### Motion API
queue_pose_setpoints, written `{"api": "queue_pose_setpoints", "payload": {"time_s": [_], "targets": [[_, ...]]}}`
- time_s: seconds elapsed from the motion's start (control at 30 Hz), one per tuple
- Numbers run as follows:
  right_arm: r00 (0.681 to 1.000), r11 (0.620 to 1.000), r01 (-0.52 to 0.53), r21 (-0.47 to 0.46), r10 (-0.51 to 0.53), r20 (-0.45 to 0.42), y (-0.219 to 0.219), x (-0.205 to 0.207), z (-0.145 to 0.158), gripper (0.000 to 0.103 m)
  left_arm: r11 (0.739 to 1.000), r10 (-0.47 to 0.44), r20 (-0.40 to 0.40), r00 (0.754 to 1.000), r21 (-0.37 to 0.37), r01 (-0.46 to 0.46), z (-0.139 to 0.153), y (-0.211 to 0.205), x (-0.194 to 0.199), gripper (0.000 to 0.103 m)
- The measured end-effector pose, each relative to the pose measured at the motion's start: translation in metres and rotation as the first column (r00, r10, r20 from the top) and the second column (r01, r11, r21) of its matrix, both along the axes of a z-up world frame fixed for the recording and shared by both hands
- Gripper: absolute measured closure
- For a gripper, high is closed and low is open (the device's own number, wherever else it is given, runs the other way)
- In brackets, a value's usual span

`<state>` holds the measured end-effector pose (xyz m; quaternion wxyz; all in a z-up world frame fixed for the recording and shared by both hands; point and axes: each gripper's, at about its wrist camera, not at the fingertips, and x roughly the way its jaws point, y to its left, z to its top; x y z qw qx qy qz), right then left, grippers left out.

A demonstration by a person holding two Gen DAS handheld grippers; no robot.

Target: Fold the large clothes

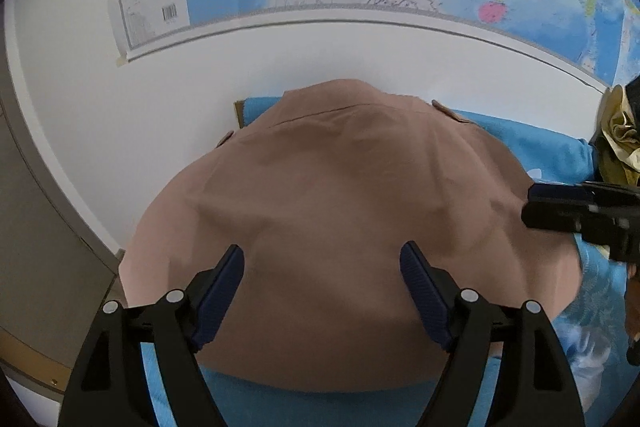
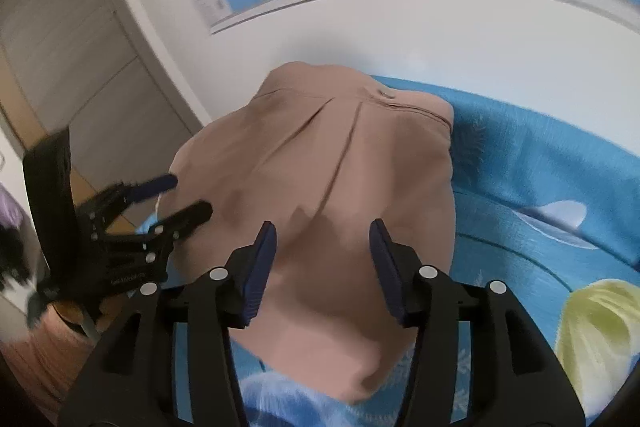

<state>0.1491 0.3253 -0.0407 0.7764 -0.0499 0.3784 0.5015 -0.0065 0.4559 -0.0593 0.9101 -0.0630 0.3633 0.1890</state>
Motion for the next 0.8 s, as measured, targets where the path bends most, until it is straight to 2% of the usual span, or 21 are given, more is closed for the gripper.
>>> {"api": "queue_pose_setpoints", "payload": {"time_s": [0.07, 0.27, 0.47, 0.6, 0.8], "targets": [[0.998, 1.0, -0.012, -0.027, 0.013, 0.054, 0.0, -0.013, -0.001, 0.054, 1.0, -0.002, 0.01, 1.0, -0.005, 0.002, 0.003, -0.003, -0.006, 0.023], [0.989, 0.992, -0.042, -0.116, 0.058, 0.136, 0.005, -0.036, -0.022, 0.052, 1.0, 0.001, -0.007, 1.0, 0.007, -0.001, -0.004, -0.013, -0.011, 0.022], [0.993, 0.994, -0.032, -0.104, 0.044, 0.112, -0.007, -0.035, -0.026, 0.052, 1.0, 0.019, -0.02, 1.0, 0.011, -0.019, -0.009, -0.016, -0.014, 0.022], [0.993, 0.996, -0.038, -0.082, 0.047, 0.105, -0.015, -0.039, -0.021, 0.048, 0.999, 0.026, -0.014, 1.0, 0.023, -0.026, -0.007, -0.02, -0.018, 0.022], [0.99, 0.996, -0.042, -0.073, 0.051, 0.134, -0.018, -0.049, -0.014, 0.044, 0.999, 0.039, -0.009, 0.999, 0.028, -0.038, -0.003, -0.028, -0.023, 0.019]]}}
